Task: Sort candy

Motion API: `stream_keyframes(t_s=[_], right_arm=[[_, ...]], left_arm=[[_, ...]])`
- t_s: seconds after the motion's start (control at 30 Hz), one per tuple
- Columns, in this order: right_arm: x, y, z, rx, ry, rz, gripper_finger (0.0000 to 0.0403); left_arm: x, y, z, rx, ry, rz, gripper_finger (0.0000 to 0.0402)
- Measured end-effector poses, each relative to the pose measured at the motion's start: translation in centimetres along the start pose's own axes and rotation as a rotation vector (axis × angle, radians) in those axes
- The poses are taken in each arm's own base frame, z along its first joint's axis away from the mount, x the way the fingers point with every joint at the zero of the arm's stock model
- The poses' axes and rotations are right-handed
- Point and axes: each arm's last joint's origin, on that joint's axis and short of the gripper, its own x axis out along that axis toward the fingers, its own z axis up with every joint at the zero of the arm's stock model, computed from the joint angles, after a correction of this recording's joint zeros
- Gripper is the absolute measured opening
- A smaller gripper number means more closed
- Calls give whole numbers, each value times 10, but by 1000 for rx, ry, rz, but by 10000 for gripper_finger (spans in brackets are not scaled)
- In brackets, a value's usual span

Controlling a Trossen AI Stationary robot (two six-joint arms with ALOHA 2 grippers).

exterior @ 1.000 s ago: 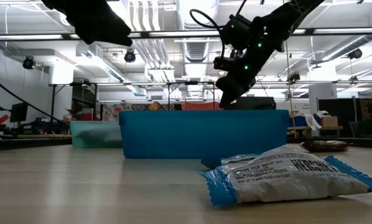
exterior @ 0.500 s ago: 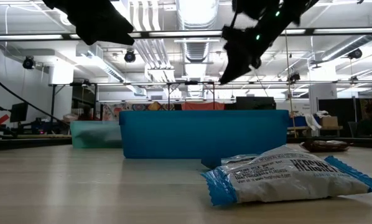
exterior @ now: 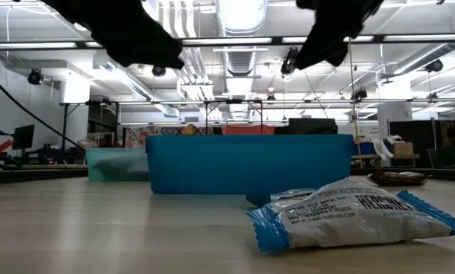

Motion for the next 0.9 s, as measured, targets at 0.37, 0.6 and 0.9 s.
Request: stream_keyframes(t_s=[0.37,0.6,0.9], right_arm=[[-9,74,-37,-10,106,180,74],[-12,104,-59,32,143,192,71],[-1,124,-79,69,185,154,72]], left_arm=[[21,-40,-8,-28,-155,-116,189],[38,-62,-26,-57,-210,-137,189],[56,-79,-52,-103,-244,-111,189]])
